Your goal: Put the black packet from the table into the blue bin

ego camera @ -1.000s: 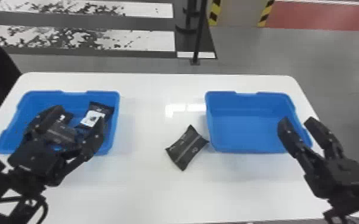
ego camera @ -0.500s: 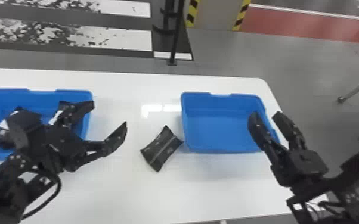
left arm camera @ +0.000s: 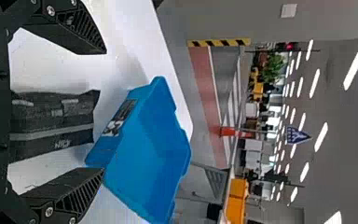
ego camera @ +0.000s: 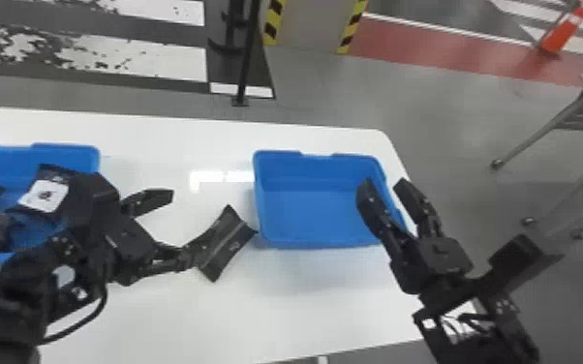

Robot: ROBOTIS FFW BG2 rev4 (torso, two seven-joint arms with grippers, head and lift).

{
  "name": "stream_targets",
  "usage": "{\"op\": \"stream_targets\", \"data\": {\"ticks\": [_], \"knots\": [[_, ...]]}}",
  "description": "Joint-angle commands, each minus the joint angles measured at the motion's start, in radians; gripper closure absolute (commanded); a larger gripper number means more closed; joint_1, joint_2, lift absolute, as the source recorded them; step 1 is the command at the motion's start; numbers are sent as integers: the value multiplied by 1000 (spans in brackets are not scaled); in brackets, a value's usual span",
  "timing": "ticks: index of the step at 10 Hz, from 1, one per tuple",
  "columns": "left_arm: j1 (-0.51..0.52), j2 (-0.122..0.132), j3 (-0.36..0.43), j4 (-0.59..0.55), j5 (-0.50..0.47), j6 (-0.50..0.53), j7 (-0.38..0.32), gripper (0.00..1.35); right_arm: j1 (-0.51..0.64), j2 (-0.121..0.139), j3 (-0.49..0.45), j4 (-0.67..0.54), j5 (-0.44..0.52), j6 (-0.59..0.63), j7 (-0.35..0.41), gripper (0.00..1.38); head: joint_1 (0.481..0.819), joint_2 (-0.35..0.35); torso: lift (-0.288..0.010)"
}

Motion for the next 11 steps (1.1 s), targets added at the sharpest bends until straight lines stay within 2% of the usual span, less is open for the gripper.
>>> {"op": "stream_targets", "data": {"ticks": [1, 3, 4, 7, 9, 10, 11], "knots": [[-67, -5, -65, 75, -4, 35, -11, 136, -8, 1, 0, 6, 2, -2, 0, 510, 695, -328, -110], [-150, -24, -130, 188, 6, 104, -12, 136, -18, 1, 0, 16, 6, -2, 10, 510, 695, -350, -110], [-167, -31, -144, 218, -8, 104, -12, 136, -20, 1, 0, 19, 8, -2, 11, 510, 695, -350, -110], [-216, -62, -160, 309, -70, 60, -2, 136, -23, 1, 0, 21, 6, -2, 13, 510, 695, -350, -110], [-236, -71, -190, 345, -116, 1, 23, 142, -20, 1, -2, 21, 4, -2, 14, 510, 695, -350, -110], [-236, -77, -182, 365, -136, 8, 27, 219, -20, 1, -2, 21, 4, -2, 16, 510, 695, -350, -110], [-234, -77, -188, 365, -140, 18, 27, 398, -20, 1, -4, 21, 2, -2, 16, 510, 695, -350, -110]]}}
